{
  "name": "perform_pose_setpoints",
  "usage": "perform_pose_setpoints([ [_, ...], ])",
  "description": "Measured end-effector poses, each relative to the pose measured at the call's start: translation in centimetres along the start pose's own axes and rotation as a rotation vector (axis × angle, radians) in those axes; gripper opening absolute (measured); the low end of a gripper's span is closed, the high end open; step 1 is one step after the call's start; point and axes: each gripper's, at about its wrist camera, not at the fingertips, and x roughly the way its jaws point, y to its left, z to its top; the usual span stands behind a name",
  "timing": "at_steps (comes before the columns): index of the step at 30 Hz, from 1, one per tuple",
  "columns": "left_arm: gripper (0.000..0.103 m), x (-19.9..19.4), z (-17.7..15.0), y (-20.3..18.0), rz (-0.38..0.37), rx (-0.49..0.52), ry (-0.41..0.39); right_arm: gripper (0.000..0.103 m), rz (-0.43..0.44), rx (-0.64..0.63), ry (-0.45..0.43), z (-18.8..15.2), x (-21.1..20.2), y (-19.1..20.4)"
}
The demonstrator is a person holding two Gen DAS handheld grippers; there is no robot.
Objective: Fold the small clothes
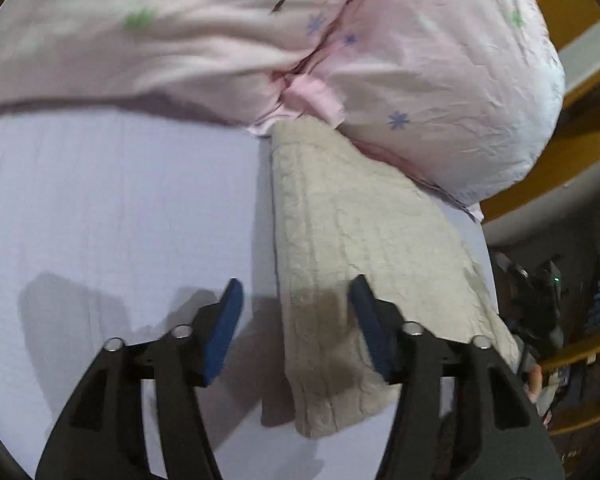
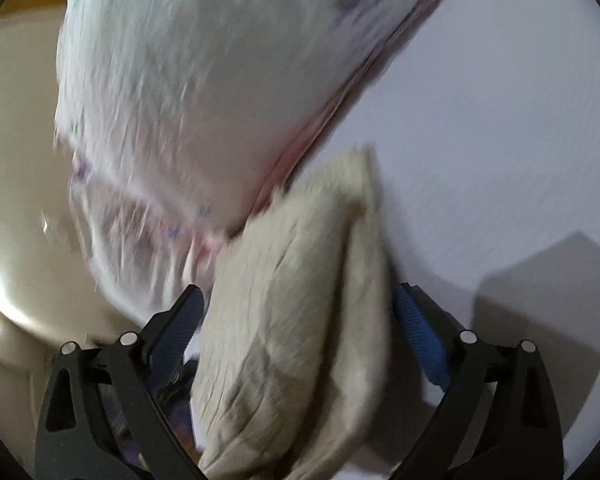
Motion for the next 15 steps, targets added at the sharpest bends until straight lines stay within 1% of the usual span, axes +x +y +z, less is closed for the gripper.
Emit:
perform_pose_setpoints([
  [2, 0.064, 0.0, 0.0, 0.0, -0.009, -0.013, -0.029, 0.095, -0.004, -0.025, 0.080, -0.2, 1.0, 0.5],
  [3, 0.065, 0.8, 0.6, -0.6, -0.021, -0.025, -0.039, 0.095, 0.007, -0.032, 0.123, -0.2, 1.6, 0.8],
  [4, 0.070, 0.8, 0.4, -0.8, -0.023, -0.021, -0.042, 0.095, 0.017, -0.038, 0.153, -0.2, 2.0, 0.9],
  [5, 0.076, 1.0, 0.3, -1.3, -0.008, -0.004, -0.041, 0.095, 0.014, -0.046, 0.183, -0.3, 2.5, 1.2],
  [6, 0.077, 1.7, 0.0, -1.8, 0.032, 0.020, -0.040, 0.095, -0.008, -0.069, 0.208, -0.5, 3.1, 1.7],
  [7, 0.080, 2.3, -0.2, -2.0, 0.063, 0.035, -0.044, 0.095, -0.029, -0.096, 0.221, -0.8, 3.6, 2.3],
  [8, 0.082, 2.5, -0.4, -1.9, 0.074, 0.037, -0.049, 0.094, -0.042, -0.125, 0.222, -1.2, 4.0, 2.8],
  [9, 0.083, 2.7, -0.5, -1.9, 0.066, 0.033, -0.051, 0.084, -0.066, -0.157, 0.209, -1.7, 4.4, 3.4],
  [10, 0.082, 3.0, -0.5, -1.8, 0.028, 0.020, -0.046, 0.065, -0.094, -0.176, 0.201, -2.0, 4.5, 3.6],
  [11, 0.079, 3.4, -0.4, -1.6, -0.019, 0.009, -0.034, 0.050, -0.119, -0.192, 0.176, -2.3, 4.5, 3.9],
  [12, 0.071, 4.1, -0.2, -1.2, -0.135, -0.011, 0.001, 0.043, -0.087, -0.175, 0.177, -2.5, 4.7, 3.8],
  [13, 0.063, 4.2, -0.2, -1.0, -0.157, -0.015, 0.009, 0.041, -0.032, -0.148, 0.160, -2.9, 4.7, 3.6],
  [14, 0.049, 3.7, -0.1, -0.8, -0.174, 0.010, 0.010, 0.040, -0.015, -0.147, 0.146, -3.2, 4.6, 3.7],
  [15, 0.043, 3.2, 0.0, -0.4, -0.200, 0.025, 0.015, 0.039, 0.001, -0.156, 0.133, -3.7, 4.6, 4.3],
])
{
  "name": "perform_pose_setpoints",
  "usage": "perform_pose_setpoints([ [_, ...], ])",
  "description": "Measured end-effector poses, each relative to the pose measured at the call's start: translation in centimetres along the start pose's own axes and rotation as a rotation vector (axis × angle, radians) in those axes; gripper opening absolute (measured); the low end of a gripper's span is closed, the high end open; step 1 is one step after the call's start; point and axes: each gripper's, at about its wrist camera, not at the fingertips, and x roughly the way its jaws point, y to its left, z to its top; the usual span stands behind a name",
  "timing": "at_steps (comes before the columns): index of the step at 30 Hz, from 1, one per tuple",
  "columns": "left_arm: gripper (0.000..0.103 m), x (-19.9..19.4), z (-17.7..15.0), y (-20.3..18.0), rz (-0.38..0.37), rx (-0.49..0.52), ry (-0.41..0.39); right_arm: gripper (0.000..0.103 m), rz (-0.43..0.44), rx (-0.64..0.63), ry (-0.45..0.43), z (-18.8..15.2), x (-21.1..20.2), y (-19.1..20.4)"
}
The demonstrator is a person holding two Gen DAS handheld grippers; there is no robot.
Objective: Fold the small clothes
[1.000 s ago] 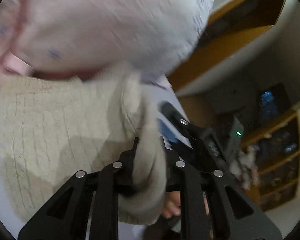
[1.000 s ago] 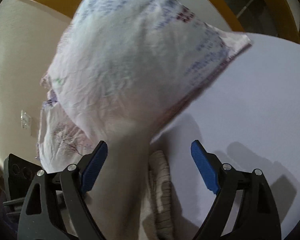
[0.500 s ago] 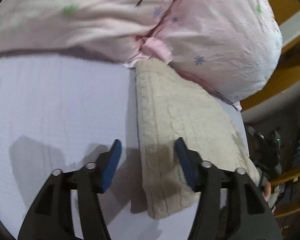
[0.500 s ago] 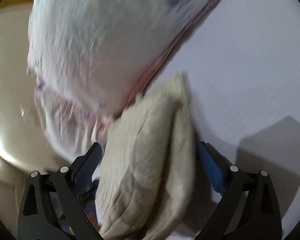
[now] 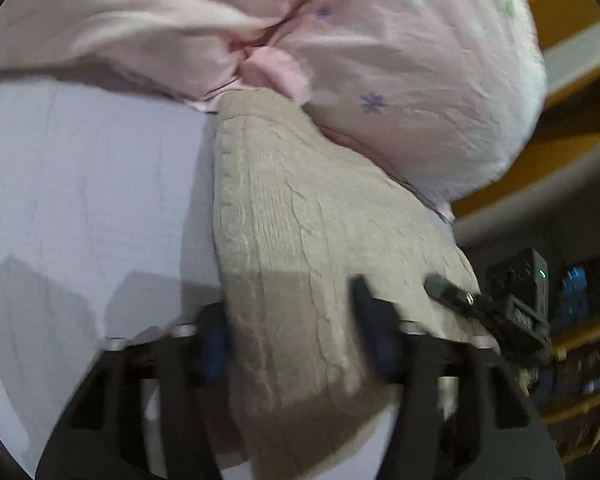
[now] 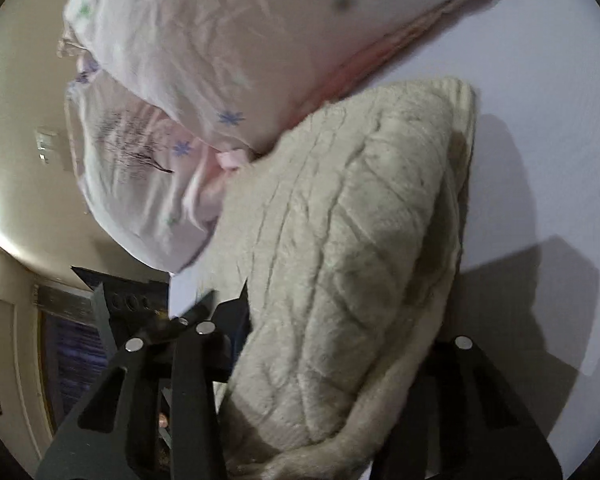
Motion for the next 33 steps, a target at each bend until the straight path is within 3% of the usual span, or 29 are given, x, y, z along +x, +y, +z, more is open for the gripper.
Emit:
perform_pose_setpoints([
  [2, 0.037, -3.2, -0.1, 1.4, -0.061, 0.016, -0.001, 0.038, 0.052, -0.028, 0.017, -0.4, 0.7, 1.7],
  [5, 0.038, -8.5, -1.0, 3.5, -0.018, 0.059, -0.088, 0.038, 0.114, -0.123, 0.097, -2.1, 4.2, 5.4],
  [6, 0.038, -10.6, -1.3, 4.5, 0.045, 0.082, -0.126, 0.043, 0.087, -0.180, 0.136, -3.1, 6.5, 7.1],
  [9, 0.040, -13.7, -2.0, 6.5, 0.259, 0.126, -0.178, 0.065, -0.112, -0.320, 0.240, -5.3, 11.2, 9.5],
  [11, 0.040, -15.5, -2.9, 6.9, 0.300, 0.125, -0.230, 0.073, -0.111, -0.313, 0.207, -5.6, 10.2, 9.4],
  [14, 0.043, -18.3, -5.0, 3.9, 0.293, 0.238, -0.333, 0.081, -0.055, -0.204, 0.108, -4.8, 6.9, 7.8],
  [15, 0.046, -18.1, -5.3, 2.9, 0.279, 0.270, -0.340, 0.080, -0.037, -0.175, 0.083, -4.5, 6.0, 7.2],
  [17, 0.055, -17.0, -6.1, 0.8, 0.253, 0.336, -0.323, 0.053, -0.022, -0.189, 0.105, -4.7, 6.4, 7.4],
  [18, 0.055, -15.4, -6.2, 0.1, 0.236, 0.361, -0.278, 0.029, -0.059, -0.229, 0.165, -5.4, 7.8, 8.0],
  [19, 0.054, -13.8, -6.1, -0.1, 0.236, 0.368, -0.235, 0.024, -0.092, -0.260, 0.168, -5.8, 8.6, 8.6],
  [21, 0.053, -11.4, -6.2, 0.5, 0.260, 0.357, -0.172, 0.015, -0.185, -0.348, 0.084, -6.1, 9.1, 10.7],
  [23, 0.036, -10.4, -6.5, 1.3, 0.251, 0.361, -0.140, 0.015, -0.232, -0.361, -0.056, -5.3, 7.4, 11.1],
  [24, 0.031, -10.3, -6.6, 1.5, 0.240, 0.356, -0.132, 0.015, -0.274, -0.356, -0.082, -5.1, 7.4, 10.8],
  [25, 0.029, -10.2, -6.6, 1.9, 0.227, 0.342, -0.126, 0.017, -0.315, -0.367, -0.052, -5.1, 8.6, 10.7],
  [26, 0.029, -10.3, -6.5, 2.3, 0.220, 0.327, -0.126, 0.020, -0.349, -0.387, -0.007, -5.5, 9.7, 10.7],
  [27, 0.029, -10.6, -6.4, 2.5, 0.214, 0.323, -0.127, 0.030, -0.386, -0.405, 0.009, -6.0, 10.0, 10.8],
  [28, 0.029, -10.8, -6.6, 2.7, 0.206, 0.319, -0.128, 0.041, -0.439, -0.421, -0.039, -6.5, 9.1, 11.5],
  [29, 0.029, -11.0, -6.6, 2.9, 0.197, 0.308, -0.135, 0.043, -0.469, -0.430, -0.094, -7.0, 7.8, 12.1],
  [31, 0.029, -11.0, -6.7, 2.9, 0.186, 0.297, -0.141, 0.053, -0.430, -0.448, -0.232, -8.8, 4.5, 13.8],
  [33, 0.029, -11.0, -6.7, 3.1, 0.174, 0.289, -0.148, 0.053, -0.298, -0.471, -0.270, -11.1, 2.1, 14.7],
])
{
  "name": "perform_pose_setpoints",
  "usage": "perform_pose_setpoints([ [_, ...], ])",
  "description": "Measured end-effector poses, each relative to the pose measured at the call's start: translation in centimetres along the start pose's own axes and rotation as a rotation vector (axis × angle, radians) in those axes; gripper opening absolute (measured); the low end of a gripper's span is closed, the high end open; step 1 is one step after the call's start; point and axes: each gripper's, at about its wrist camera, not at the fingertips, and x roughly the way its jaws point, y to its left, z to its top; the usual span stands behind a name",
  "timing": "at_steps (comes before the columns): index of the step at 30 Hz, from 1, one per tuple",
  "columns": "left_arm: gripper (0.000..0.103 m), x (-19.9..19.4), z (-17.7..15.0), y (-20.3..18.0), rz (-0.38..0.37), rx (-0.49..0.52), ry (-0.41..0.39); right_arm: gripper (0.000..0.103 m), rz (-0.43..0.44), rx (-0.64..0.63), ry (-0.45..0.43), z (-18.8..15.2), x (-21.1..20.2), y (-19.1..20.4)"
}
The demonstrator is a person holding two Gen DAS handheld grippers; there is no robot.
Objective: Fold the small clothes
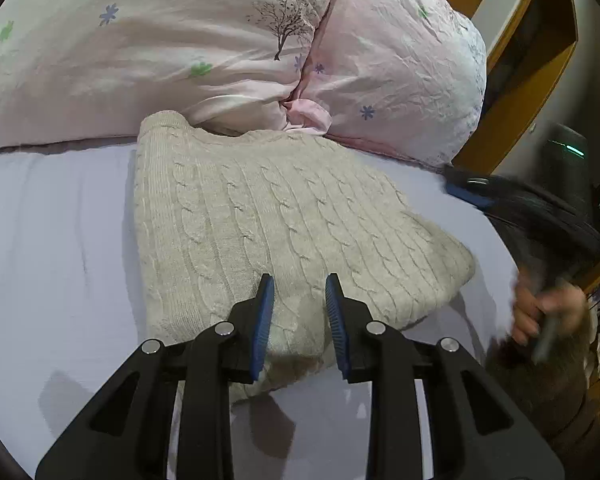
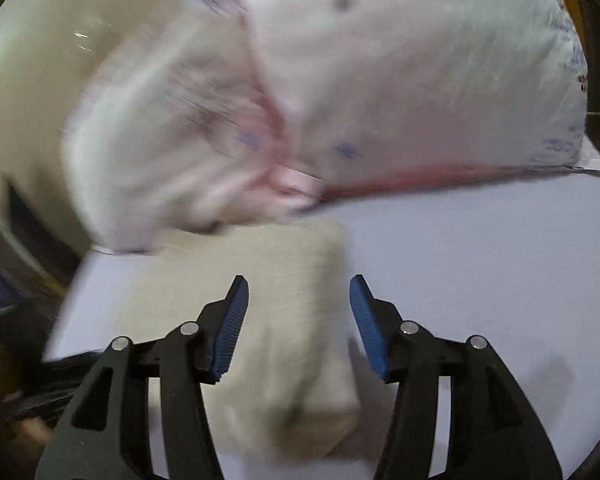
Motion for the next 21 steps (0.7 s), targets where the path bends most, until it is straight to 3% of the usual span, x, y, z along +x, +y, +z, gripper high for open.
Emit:
perform_pose_setpoints([
  [2, 0.029, 0.0, 0.0, -0.1, -0.005, -0.004, -0.007, 0.051, 0.094, -0.036, 0.048, -2.4, -0.3, 2.0],
  [3, 0.029, 0.0, -0.1, -0.2, -0.002, -0.004, -0.012, 0.050, 0.089, -0.045, 0.095, -3.3, 0.5, 2.0],
  [5, 0.029, -0.4, -0.3, -0.4, 0.005, 0.002, -0.021, 0.050, -0.042, -0.066, 0.267, -5.9, 4.4, 1.5],
  [7, 0.032, -1.9, -1.0, -0.9, 0.028, 0.002, -0.040, 0.051, -0.046, -0.051, 0.225, -6.3, 3.0, 1.2],
  [8, 0.046, -3.3, -1.8, -1.3, 0.050, 0.011, -0.061, 0.053, -0.064, -0.049, 0.215, -6.4, 1.8, 1.4],
  [9, 0.059, -4.1, -2.4, -1.5, 0.075, 0.015, -0.072, 0.071, -0.096, -0.075, 0.163, -6.7, -0.4, 2.1],
  [10, 0.085, -5.0, -3.1, -1.6, 0.123, 0.020, -0.087, 0.101, -0.115, -0.104, 0.116, -7.5, -2.2, 2.4],
  [11, 0.094, -5.9, -4.1, -1.8, 0.186, 0.028, -0.107, 0.101, -0.125, -0.120, 0.081, -7.9, -3.4, 2.9],
  [13, 0.097, -6.5, -5.5, -2.1, 0.294, 0.039, -0.113, 0.101, -0.150, -0.140, 0.032, -9.2, -4.4, 4.0],
  [15, 0.102, -5.9, -6.3, -2.3, 0.392, 0.036, -0.067, 0.101, -0.238, -0.144, 0.054, -10.5, -4.0, 4.0],
  [18, 0.102, -4.0, -7.0, -2.4, 0.499, 0.058, 0.007, 0.101, -0.441, -0.183, 0.115, -11.9, -1.0, 5.5],
  [21, 0.102, -2.3, -7.6, -1.9, 0.541, 0.057, 0.070, 0.101, -0.441, -0.165, 0.167, -12.4, 1.1, 4.6],
])
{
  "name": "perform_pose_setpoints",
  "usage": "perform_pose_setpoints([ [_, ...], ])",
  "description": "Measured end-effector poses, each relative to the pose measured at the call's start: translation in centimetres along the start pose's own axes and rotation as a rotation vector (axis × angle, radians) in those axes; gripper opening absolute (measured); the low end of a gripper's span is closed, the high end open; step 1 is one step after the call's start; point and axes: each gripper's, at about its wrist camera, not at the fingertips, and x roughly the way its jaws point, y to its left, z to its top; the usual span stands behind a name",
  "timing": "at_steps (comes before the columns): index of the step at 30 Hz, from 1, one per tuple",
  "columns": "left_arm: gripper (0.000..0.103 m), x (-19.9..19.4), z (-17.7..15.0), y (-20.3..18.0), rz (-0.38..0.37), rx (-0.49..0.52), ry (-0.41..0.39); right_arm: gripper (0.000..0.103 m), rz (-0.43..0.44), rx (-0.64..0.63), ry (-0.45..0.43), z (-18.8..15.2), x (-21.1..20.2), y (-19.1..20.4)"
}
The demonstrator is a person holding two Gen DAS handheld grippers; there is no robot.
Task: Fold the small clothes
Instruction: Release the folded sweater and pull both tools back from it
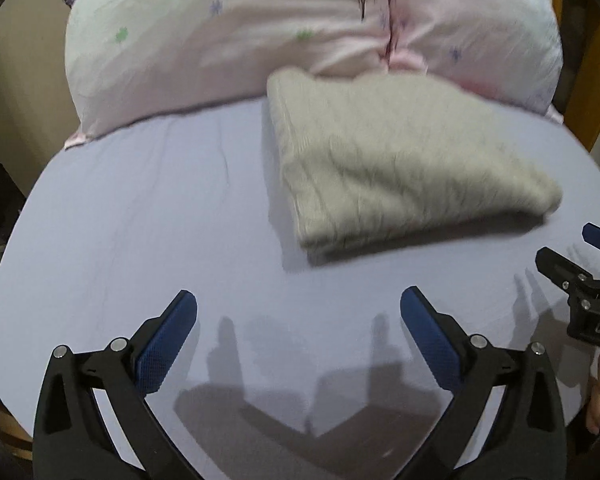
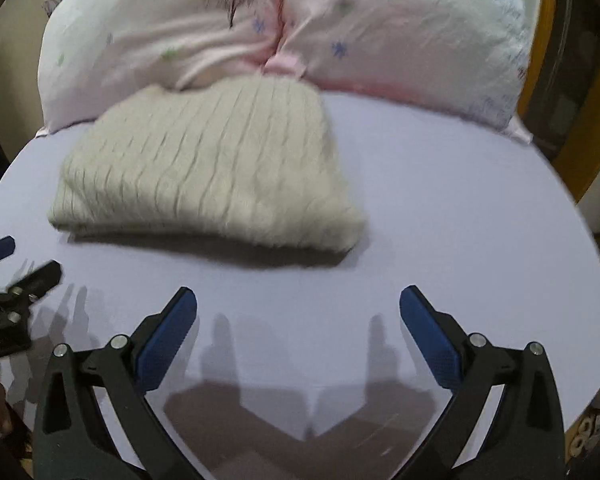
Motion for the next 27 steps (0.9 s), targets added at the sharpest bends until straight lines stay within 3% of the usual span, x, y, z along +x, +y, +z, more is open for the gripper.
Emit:
perform_pose_setpoints([
  [3, 0.102, 1.1, -0.4, 0.0, -0.004, -0.003, 0.030, 0.101, -0.017, -0.005, 0.052, 0.1, 1.7, 0.8],
  [10, 0.102, 1.4, -0.6, 0.6, -0.044, -0.032, 0.023, 0.101, -0.005, -0.019, 0.051, -0.4, 1.1, 1.7],
  [27, 0.102, 1.2, -0.6, 0.2, -0.042, -0.027, 0.017, 0.101, 0.027, -0.028, 0.053, -0.6, 1.0, 2.0],
])
